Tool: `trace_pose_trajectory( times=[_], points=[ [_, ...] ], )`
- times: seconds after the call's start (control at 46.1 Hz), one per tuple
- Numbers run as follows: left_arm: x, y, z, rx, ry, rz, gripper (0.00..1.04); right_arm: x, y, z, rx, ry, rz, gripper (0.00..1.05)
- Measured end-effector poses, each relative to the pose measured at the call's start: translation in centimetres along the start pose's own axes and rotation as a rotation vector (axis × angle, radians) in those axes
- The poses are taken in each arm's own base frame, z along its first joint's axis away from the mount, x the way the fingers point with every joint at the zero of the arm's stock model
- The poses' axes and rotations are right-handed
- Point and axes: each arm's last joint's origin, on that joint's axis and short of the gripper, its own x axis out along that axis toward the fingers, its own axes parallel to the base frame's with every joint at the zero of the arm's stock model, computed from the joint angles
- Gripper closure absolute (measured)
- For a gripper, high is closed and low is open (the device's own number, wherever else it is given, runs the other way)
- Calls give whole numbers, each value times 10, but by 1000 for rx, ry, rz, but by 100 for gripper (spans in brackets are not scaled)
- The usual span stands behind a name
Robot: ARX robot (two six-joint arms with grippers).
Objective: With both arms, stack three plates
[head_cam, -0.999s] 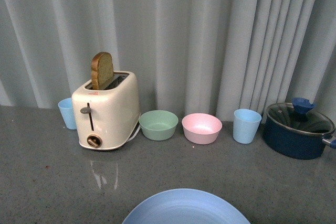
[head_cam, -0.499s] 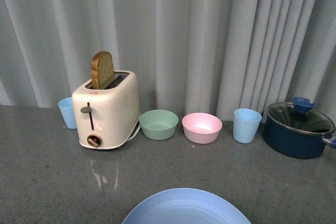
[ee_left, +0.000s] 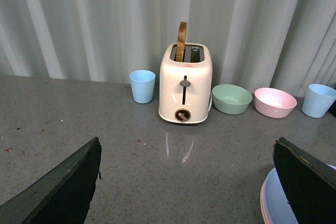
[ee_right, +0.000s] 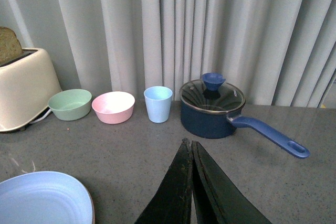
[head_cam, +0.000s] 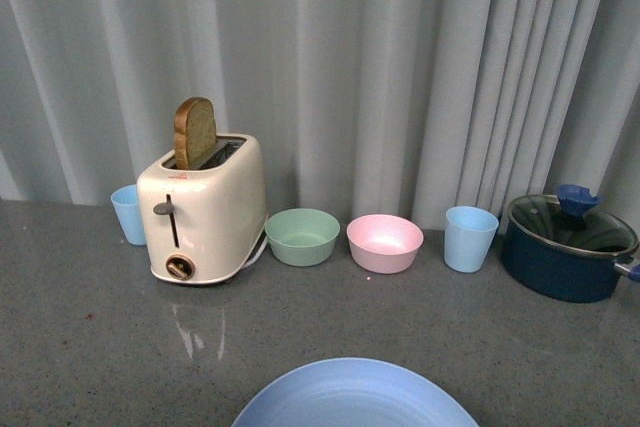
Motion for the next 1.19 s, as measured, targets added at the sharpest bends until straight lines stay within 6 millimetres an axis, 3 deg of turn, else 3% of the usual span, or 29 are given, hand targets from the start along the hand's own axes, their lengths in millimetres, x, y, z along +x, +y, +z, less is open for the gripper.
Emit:
trace_pose_trajectory(
  times=[1.064, 1.194],
  points=[
    [0, 0, 0, 0, 0, 0, 7, -25, 0, -3, -1, 3, 2, 102],
    [0, 0, 0, 0, 0, 0, 7, -25, 0, -3, -2, 3, 2, 82]
  ],
)
